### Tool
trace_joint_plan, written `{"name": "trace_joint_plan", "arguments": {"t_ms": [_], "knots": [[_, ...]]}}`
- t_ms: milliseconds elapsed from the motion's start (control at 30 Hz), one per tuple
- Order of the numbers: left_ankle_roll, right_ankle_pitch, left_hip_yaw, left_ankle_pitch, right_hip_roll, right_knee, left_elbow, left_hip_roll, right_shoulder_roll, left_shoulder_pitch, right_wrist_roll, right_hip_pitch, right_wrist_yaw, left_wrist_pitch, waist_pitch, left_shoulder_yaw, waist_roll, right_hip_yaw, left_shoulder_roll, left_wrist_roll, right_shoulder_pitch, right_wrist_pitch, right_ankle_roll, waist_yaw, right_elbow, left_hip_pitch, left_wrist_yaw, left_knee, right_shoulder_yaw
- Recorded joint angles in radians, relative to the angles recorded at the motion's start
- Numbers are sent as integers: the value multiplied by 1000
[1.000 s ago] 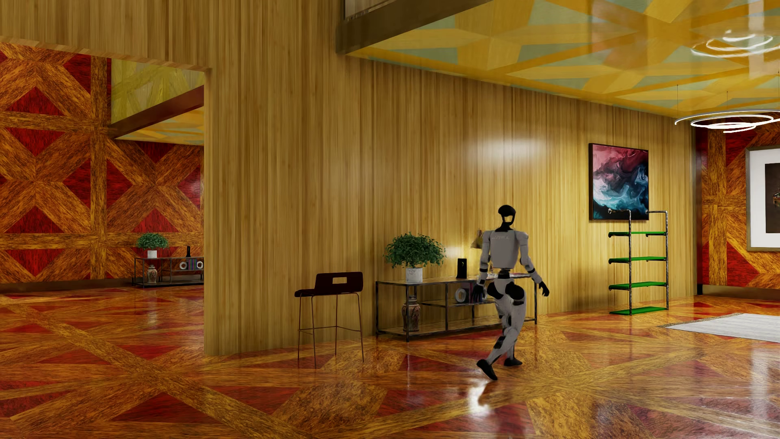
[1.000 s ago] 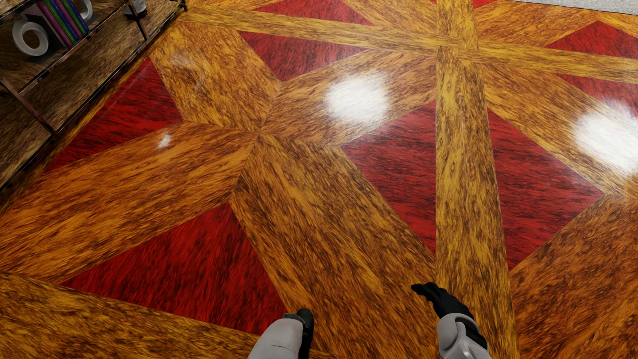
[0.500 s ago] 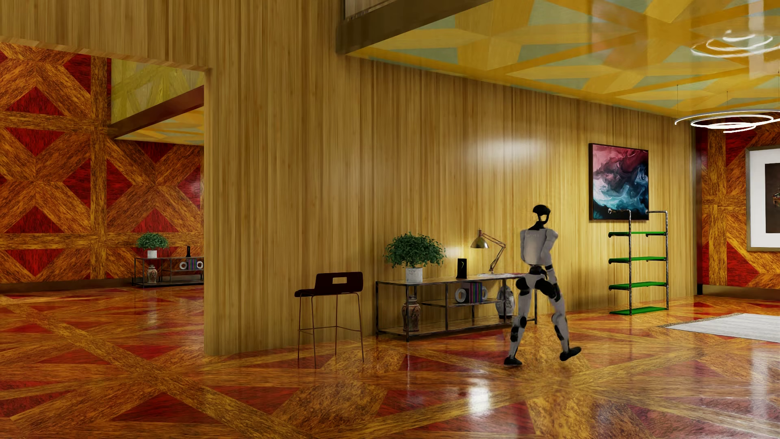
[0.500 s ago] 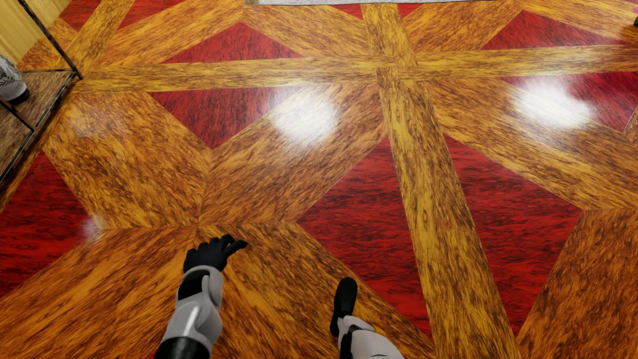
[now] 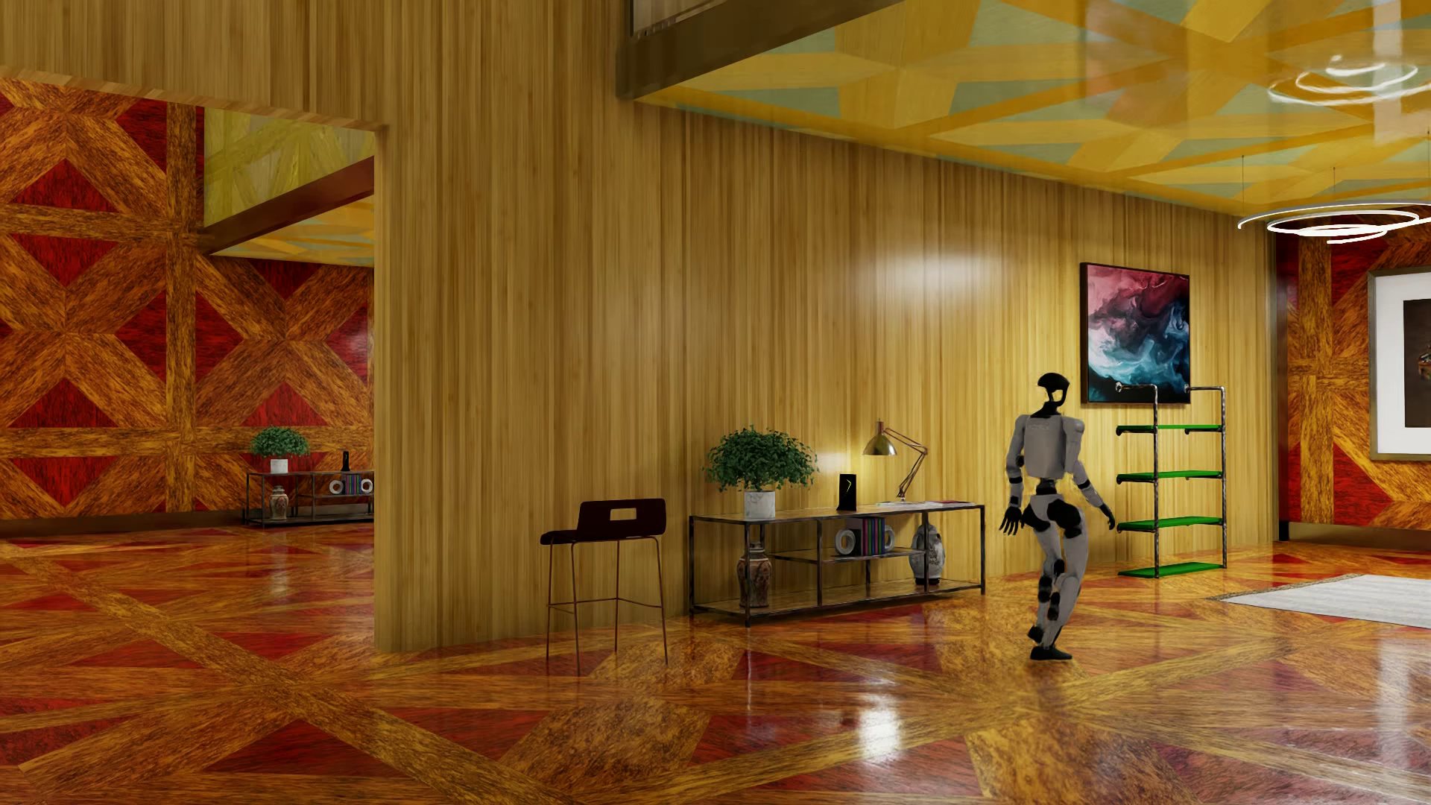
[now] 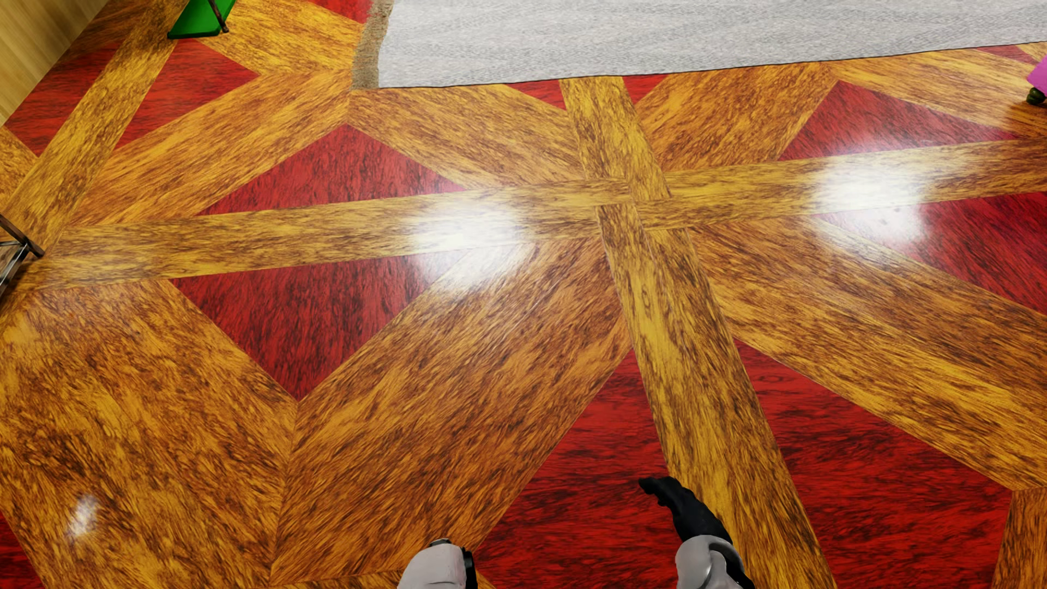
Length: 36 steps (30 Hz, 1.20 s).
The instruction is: Move towards the dark green shelves
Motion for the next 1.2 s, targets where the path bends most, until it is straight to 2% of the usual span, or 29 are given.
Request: {"name": "trace_joint_plan", "arguments": {"t_ms": [33,67,133,167,233,267,300,367,400,433,467,500,533,567,600,633,667,700,733,767,800,833,867,933,967,1033,1067,1133,1200], "knots": [[20,-21,46,23,10,-30,-1,4,-11,15,8,50,-27,-16,-2,15,3,12,-13,4,-48,-30,10,10,-29,-5,-17,-225,19],[-13,-37,83,68,16,-69,0,-26,-25,14,15,104,-52,-20,-5,15,4,13,-17,26,-89,-43,20,16,-62,14,-42,-501,38],[-136,-60,-28,-10,18,-140,-2,-147,-54,-7,28,216,-76,-38,-9,-1,-1,1,-8,98,-136,-29,38,22,-133,1,-59,-855,75],[-112,-76,-23,-36,17,-144,-9,-178,-71,-23,34,264,-88,-57,-9,-5,-4,-20,1,130,-133,-18,42,17,-168,-19,-61,-843,86],[24,-41,9,94,-7,-99,-50,-212,-95,-51,67,340,-72,-44,-6,47,-22,-54,-13,129,-102,13,66,19,-196,-42,-5,-679,100],[53,17,27,150,-35,-34,-89,-214,-110,-50,55,356,-49,-23,-4,94,-39,-51,-41,97,-83,43,67,28,-177,-32,42,-600,128],[97,128,51,133,-71,84,-132,-210,-123,-45,28,340,-21,-9,1,143,-60,-47,-71,44,-62,77,40,37,-139,-24,96,-513,161],[108,339,86,3,-190,466,-158,-238,-136,-75,-13,203,66,8,10,225,-104,-44,-121,-103,-17,155,84,47,-27,21,179,-406,194],[104,401,91,-44,-244,645,-129,-263,-133,-114,-17,110,105,27,13,237,-124,-29,-120,-147,15,195,78,42,22,69,188,-403,187],[97,343,90,-78,-274,780,-80,-288,-120,-164,6,9,119,48,15,219,-140,-6,-102,-145,55,220,59,34,51,127,183,-421,150],[90,296,82,-103,-304,872,-18,-310,-109,-220,35,-89,109,68,16,166,-151,9,-72,-96,106,233,41,23,58,191,156,-453,99],[83,292,68,-122,-331,917,37,-329,-92,-276,73,-181,95,58,16,99,-157,16,-37,-20,162,241,30,7,47,255,146,-493,44],[76,300,49,-140,-353,921,70,-348,-77,-326,121,-269,80,19,14,11,-160,23,-2,76,219,232,33,-12,18,316,134,-530,-16],[67,292,26,-160,-366,876,73,-361,-70,-369,154,-343,59,-20,12,-48,-161,22,22,144,277,211,36,-33,-13,375,139,-566,-54],[58,285,5,-183,-367,790,50,-369,-69,-402,165,-408,30,-53,10,-71,-160,25,31,163,328,199,31,-54,-34,431,149,-595,-77],[49,292,-14,-213,-362,665,14,-375,-71,-429,165,-462,-2,-80,8,-72,-158,33,31,142,373,191,39,-71,-48,480,154,-612,-92],[39,301,-30,-244,-356,487,-26,-381,-69,-454,163,-496,-33,-98,8,-61,-158,34,28,95,412,180,24,-83,-56,523,162,-625,-105],[28,323,-48,-271,-336,258,-64,-384,-58,-480,166,-508,-54,-105,7,-52,-157,47,28,42,441,181,62,-91,-57,565,170,-645,-124],[18,337,-65,-296,-315,-16,-94,-387,-40,-505,179,-492,-61,-109,7,-57,-155,59,33,4,463,194,65,-94,-55,604,188,-666,-146],[5,308,-81,-321,-302,-218,-110,-389,-25,-526,184,-491,-50,-103,8,-75,-153,67,40,-15,486,207,95,-94,-52,643,199,-676,-158],[-8,264,-86,-341,-300,-300,-118,-384,-13,-538,181,-502,-29,-94,12,-101,-152,21,54,-12,498,227,147,-89,-42,678,204,-672,-161],[-32,277,-84,-349,-313,-263,-123,-374,-4,-536,178,-515,-1,-79,15,-121,-149,-48,68,-4,500,246,126,-86,-28,709,204,-653,-156],[-38,312,-90,-329,-322,-182,-124,-355,0,-524,152,-509,22,-66,16,-142,-143,-97,84,12,495,260,40,-87,-11,749,194,-622,-137],[-51,420,-100,-208,-325,-7,-89,-300,20,-476,137,-485,22,-50,18,-174,-120,-116,113,47,487,270,-18,-97,-8,803,172,-510,-148],[-33,364,-90,-126,-318,97,-63,-259,34,-443,145,-483,7,-22,21,-159,-102,-127,117,46,474,261,-30,-99,-11,778,162,-372,-160],[-74,237,-59,66,-272,189,-11,-136,39,-370,140,-423,-16,41,28,-95,-61,-161,101,3,413,238,-39,-100,5,637,133,12,-155],[-71,195,-59,126,-240,188,21,-82,26,-337,117,-377,-14,63,29,-77,-39,-172,91,-8,359,239,-36,-93,24,548,108,163,-134],[-18,137,-65,28,-176,151,67,-59,-18,-268,70,-279,0,68,30,-87,-7,-160,82,25,224,229,-29,-68,61,373,55,340,-96],[-8,99,-63,18,-116,93,54,-83,-48,-192,49,-181,3,66,25,-90,8,-118,57,71,70,185,-21,-35,68,221,43,344,-55]]}}
